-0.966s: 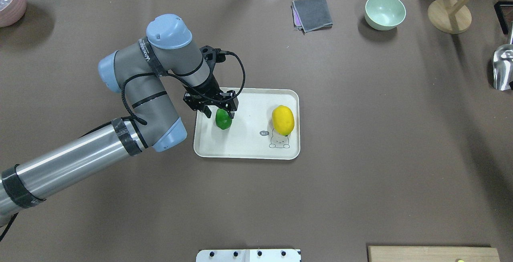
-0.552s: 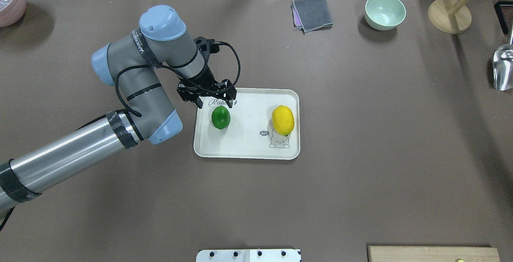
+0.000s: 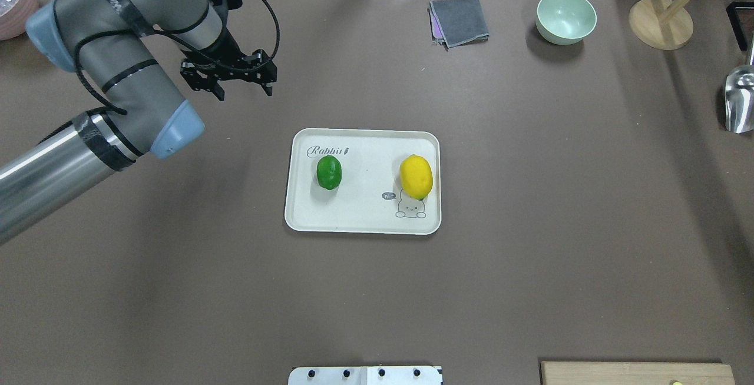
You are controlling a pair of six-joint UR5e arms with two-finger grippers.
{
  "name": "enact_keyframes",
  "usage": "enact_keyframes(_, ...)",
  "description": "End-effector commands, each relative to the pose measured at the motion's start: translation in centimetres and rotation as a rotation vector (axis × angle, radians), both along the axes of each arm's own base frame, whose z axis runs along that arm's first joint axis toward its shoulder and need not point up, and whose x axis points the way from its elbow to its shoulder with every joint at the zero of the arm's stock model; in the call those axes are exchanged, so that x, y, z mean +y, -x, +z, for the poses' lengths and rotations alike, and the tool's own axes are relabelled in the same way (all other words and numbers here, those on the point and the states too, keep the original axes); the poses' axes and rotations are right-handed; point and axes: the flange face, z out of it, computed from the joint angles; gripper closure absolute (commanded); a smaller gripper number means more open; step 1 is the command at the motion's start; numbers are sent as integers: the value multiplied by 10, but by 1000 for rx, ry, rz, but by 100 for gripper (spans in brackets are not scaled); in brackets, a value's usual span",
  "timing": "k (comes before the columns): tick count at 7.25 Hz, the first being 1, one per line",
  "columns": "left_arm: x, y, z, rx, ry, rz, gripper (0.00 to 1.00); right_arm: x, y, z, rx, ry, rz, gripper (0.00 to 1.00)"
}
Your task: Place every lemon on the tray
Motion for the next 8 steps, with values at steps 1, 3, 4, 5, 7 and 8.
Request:
enact_keyframes(1,-16,104,54,-220,-171,39,2,3,-11,1,-3,37,25,1)
enact_keyframes(3,-3,211,130,-316,-195,117,2,8,-19,0,-4,37,42,1)
enact_keyframes(4,4,259,167,-337,-209,147,2,8,-19,0,-2,37,42,1)
enact_keyframes(5,16,305,199,-333,-188,142,2,8,-19,-2,-1,33,42,1)
enact_keyframes(7,48,366,252,-263,-64,73,2,9,-20,0,4,36,42,1)
enact_keyframes(8,80,405,294,-240,-17,54,2,9,-20,0,2,34,42,1)
